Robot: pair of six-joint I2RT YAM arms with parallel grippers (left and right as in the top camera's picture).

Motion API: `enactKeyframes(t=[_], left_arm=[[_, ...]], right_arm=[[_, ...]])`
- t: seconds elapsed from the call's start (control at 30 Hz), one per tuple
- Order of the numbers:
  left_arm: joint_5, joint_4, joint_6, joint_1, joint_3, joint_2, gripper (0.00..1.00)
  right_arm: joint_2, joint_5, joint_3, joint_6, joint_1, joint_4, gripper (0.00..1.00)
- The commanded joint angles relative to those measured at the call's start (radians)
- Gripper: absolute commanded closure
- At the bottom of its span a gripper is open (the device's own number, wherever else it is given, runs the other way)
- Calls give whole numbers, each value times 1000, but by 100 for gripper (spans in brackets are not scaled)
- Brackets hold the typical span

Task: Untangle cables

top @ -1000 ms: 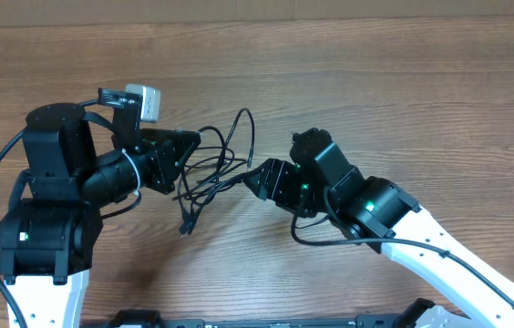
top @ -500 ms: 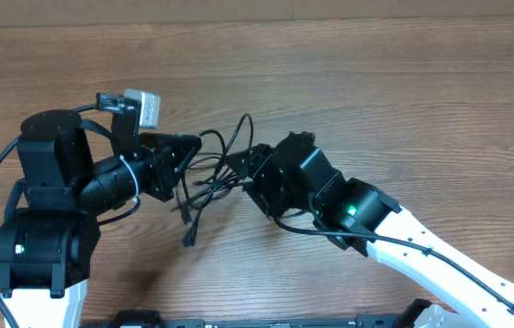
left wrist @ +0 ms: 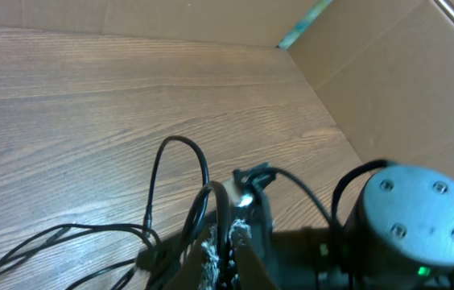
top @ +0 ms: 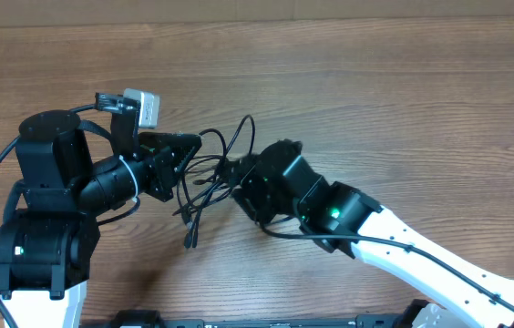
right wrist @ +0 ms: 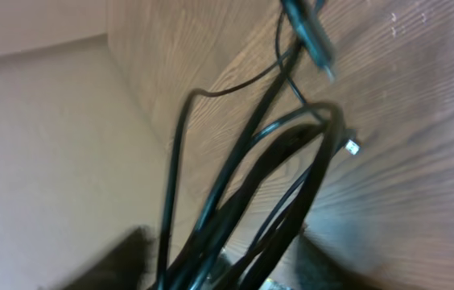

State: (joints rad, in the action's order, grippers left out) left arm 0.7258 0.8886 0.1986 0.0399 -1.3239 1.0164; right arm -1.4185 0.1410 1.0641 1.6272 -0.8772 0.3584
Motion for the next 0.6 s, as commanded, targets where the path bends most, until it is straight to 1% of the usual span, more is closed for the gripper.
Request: enactKeyframes(t=[0.0, 0.03, 0.13, 0.3, 0.4, 0.5, 0.57], left_arm=[[26, -10, -27, 6, -34, -18, 96], [26, -10, -27, 6, -34, -18, 96], [26, -7, -27, 6, -34, -18, 96], [-3, -2, -27, 6, -34, -18, 96], [-6, 2, -27, 6, -34, -18, 96], [-53, 18, -27, 6, -34, -18, 96], [-113, 48, -28, 6, -34, -17, 96]], right_arm=[[-8, -31, 29, 26, -20, -17, 91], [-8, -40, 29, 26, -22, -17, 96], [-8, -75, 29, 11, -22, -16, 96], [-8, -104, 29, -116, -19, -25, 96], [-8, -114, 29, -157, -19, -30, 96], [-6, -109, 29, -172, -19, -64, 96], [0, -91, 29, -214, -19, -108, 96]])
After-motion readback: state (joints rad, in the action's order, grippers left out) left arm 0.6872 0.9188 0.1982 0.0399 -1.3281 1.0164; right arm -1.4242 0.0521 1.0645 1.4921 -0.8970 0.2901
